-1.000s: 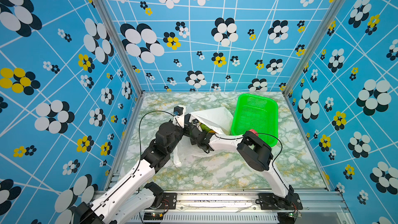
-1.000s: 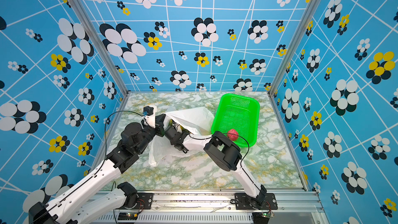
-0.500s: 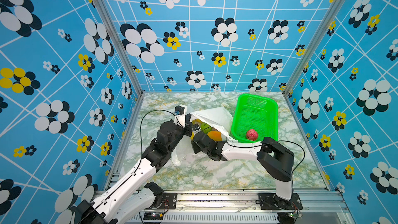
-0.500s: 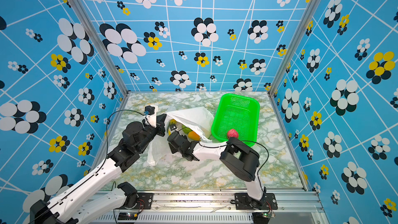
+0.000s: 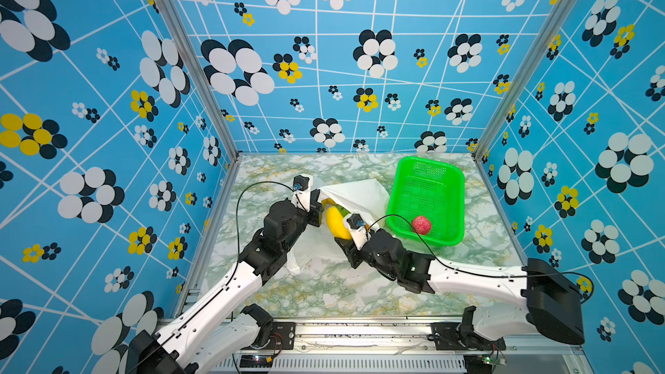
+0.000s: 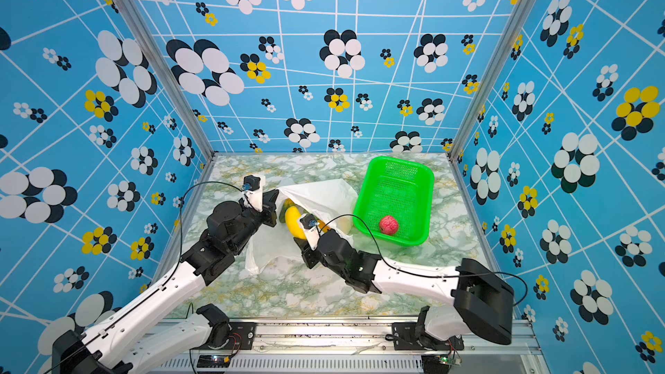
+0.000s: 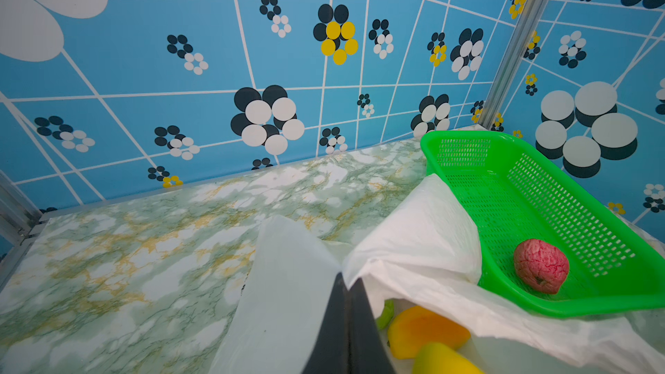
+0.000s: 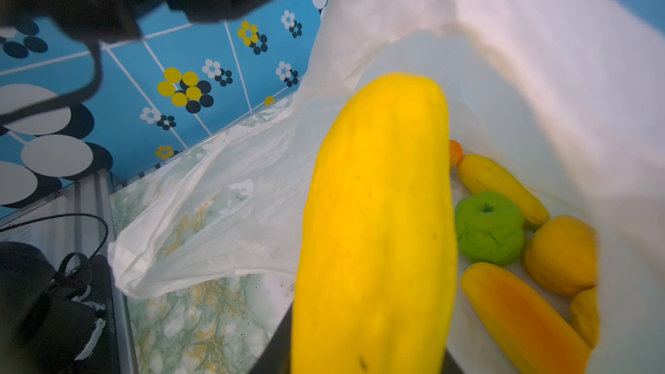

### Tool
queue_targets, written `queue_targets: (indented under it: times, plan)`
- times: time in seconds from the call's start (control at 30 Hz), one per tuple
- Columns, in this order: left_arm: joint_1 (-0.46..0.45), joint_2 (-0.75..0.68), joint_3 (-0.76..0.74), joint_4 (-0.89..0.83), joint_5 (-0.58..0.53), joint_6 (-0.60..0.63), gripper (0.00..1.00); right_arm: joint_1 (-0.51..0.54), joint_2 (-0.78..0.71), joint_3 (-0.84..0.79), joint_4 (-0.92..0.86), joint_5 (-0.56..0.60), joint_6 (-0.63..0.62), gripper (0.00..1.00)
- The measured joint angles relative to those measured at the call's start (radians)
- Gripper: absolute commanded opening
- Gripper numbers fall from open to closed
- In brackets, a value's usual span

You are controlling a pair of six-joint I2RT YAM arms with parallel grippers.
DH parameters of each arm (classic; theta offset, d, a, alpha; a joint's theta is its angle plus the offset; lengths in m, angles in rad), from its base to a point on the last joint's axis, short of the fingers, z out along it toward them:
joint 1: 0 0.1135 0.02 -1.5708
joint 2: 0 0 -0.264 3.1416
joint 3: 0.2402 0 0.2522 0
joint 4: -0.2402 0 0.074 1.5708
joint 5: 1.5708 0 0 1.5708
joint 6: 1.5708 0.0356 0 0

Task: Untie the knot of the plastic bag and take out the fruit
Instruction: 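Lift the yellow fruit out with the right gripper toward the green basket, then lower the yellow fruit into the basket and open the right gripper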

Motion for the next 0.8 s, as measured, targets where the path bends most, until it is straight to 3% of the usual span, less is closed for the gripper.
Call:
queue_targets:
  times: [0.23, 0.43, 0.63, 0.8]
  plan:
    - [0.005, 0.011, 0.003, -0.002, 0.002, 0.000, 0.00, -0.030, -0.327, -0.098, -0.014, 0.138, -0.090, 0.27]
    - [0.005, 0.013, 0.003, -0.004, 0.002, 0.000, 0.00, -0.156, -0.512, -0.147, -0.082, 0.237, -0.084, 0.21]
    - [0.005, 0.013, 0.004, -0.004, 0.003, -0.004, 0.00, -0.452, -0.491, -0.132, -0.291, 0.271, 0.080, 0.24]
    - [0.006, 0.012, 0.004, -0.005, 0.004, -0.004, 0.00, -0.701, -0.274, -0.053, -0.446, 0.150, 0.227, 0.21]
